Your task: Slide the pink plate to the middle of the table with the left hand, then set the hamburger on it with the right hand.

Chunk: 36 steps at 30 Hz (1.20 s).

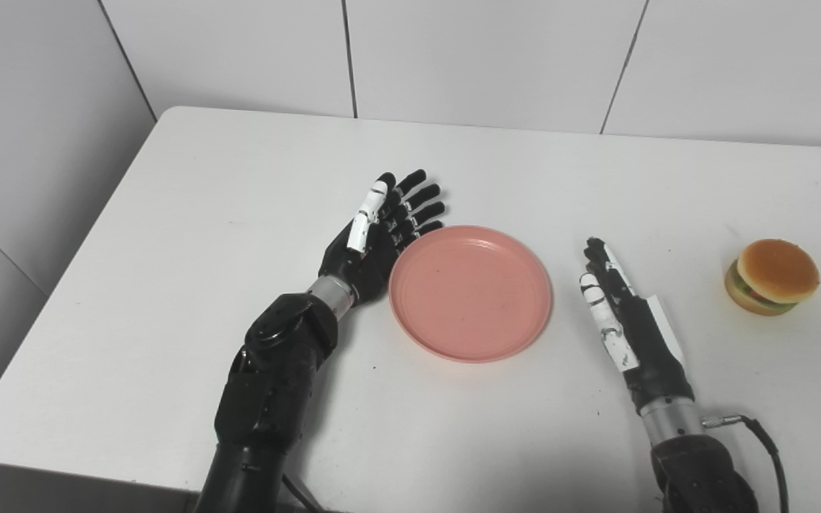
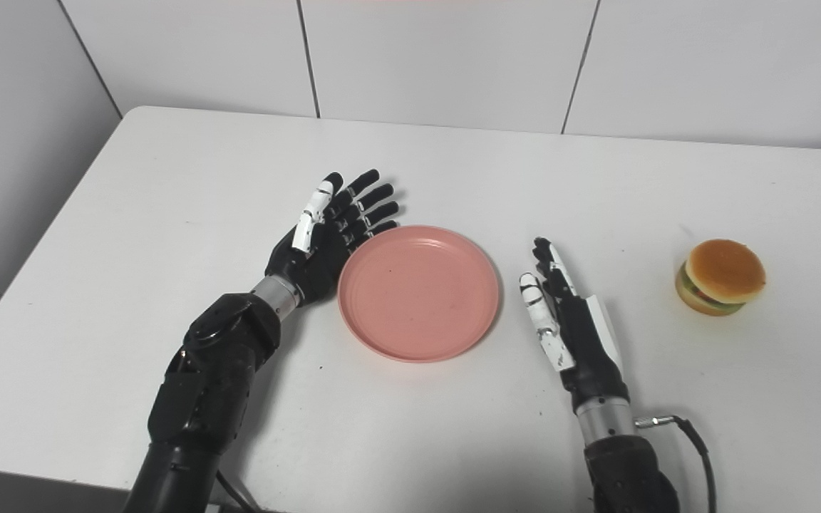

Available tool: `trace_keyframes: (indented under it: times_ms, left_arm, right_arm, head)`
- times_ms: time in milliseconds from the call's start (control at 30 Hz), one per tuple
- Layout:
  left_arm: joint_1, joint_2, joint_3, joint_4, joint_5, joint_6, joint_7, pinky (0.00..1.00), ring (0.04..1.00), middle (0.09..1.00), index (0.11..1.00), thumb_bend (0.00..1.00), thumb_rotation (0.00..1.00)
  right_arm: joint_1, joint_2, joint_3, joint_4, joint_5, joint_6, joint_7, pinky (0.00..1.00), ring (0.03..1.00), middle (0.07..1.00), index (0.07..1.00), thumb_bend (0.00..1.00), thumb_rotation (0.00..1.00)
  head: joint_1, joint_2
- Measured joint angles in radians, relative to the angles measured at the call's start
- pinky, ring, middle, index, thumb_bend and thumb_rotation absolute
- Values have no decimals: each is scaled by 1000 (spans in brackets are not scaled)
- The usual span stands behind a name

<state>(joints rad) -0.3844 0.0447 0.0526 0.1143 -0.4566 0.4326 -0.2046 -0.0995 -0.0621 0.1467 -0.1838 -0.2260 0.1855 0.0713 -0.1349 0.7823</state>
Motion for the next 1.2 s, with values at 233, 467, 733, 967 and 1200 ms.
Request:
trace_keyframes:
  times_ms: [233,467,733,967,1200]
  left_arm:
    - [7,2,-2,-5,1,2,-11,910,904,915,915,393,1000]
    - [7,6,6,19,3,-31,-39,924,911,913,914,395,1000]
    - [5,-12,24,55,0,-74,-60,934,920,922,921,397,1000]
    - [1,-18,34,81,-1,-106,-75,937,918,919,920,396,1000]
    - [-19,-10,49,150,-22,-158,-123,951,931,936,936,389,1000]
  right_arm:
    - [-3,6,6,0,-21,4,-7,939,963,957,959,245,1000]
    - [-4,15,1,3,-22,4,-17,925,955,971,970,208,1000]
    - [-16,-15,-5,-15,-101,29,-17,881,938,965,969,255,1000]
    - [-43,-78,-7,-40,-180,7,-33,906,942,952,949,304,1000]
    - [-107,-96,-26,-123,-224,5,-37,875,921,946,945,395,1000]
  head:
    - [-51,-3]
    - [-107,-12]
    - [-153,-37]
    - [-219,-70]
    - [-310,-115]
